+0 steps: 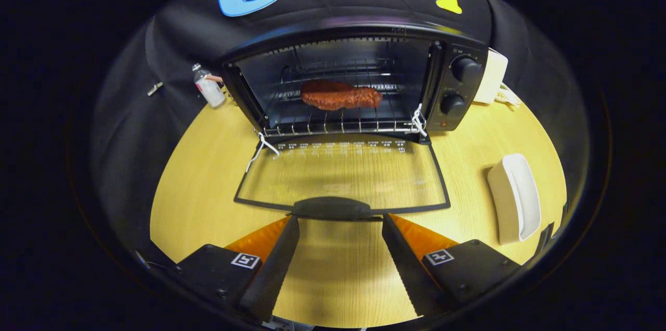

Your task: Open the toaster oven, put the food inside, and close the toaster oven door.

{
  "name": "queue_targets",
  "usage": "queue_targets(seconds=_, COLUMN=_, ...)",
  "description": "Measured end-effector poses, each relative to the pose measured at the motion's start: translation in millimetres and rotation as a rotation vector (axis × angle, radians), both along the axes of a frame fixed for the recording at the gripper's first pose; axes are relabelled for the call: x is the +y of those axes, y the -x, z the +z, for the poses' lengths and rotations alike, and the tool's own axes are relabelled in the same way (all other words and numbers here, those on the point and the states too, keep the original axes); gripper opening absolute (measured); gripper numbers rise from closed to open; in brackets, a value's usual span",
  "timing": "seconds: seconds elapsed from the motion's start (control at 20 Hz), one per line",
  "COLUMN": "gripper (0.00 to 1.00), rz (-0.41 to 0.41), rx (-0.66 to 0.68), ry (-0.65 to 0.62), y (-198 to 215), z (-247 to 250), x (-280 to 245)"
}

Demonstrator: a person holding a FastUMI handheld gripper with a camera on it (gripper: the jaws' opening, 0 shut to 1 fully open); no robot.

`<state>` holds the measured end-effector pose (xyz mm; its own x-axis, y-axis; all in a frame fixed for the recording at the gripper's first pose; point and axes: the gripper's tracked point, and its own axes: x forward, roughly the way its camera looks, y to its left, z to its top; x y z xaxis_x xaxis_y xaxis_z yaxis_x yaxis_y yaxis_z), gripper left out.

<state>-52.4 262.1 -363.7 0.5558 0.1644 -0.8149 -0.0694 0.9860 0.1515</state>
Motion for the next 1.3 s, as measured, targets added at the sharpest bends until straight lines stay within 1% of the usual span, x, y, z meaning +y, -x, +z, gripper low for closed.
queue_targets(seconds=0.15, gripper=0.99, rz=0.005, rx=0.056, ry=0.038, y=4.2, z=-19.7, x=-0.1)
queue_targets(seconds=0.35, gripper=0.99, rz=-0.002, rx=0.080, ry=0.096, y=0.4, z=-35.8, x=2.4)
queue_targets(seconds=0.45, gripper=0.98, rz=-0.017, rx=0.081, ry=0.127, y=-4.0, z=-37.9, x=0.4)
queue_targets(seconds=0.55, gripper=0.97, rz=-0.053, rx=0.082, ry=0.126, y=-6.7, z=-36.6, x=0.8)
queue_targets(seconds=0.65, gripper=0.97, rz=-0.055, rx=0.077, ry=0.126, y=-7.5, z=-37.9, x=0.3)
queue_targets(seconds=0.85, gripper=0.98, rz=-0.058, rx=0.060, ry=0.107, y=-7.2, z=-30.9, x=1.1)
queue_targets(seconds=1.3, gripper=0.98, rz=-0.040, rx=-0.055, ry=0.083, y=-6.7, z=3.7, x=-3.0)
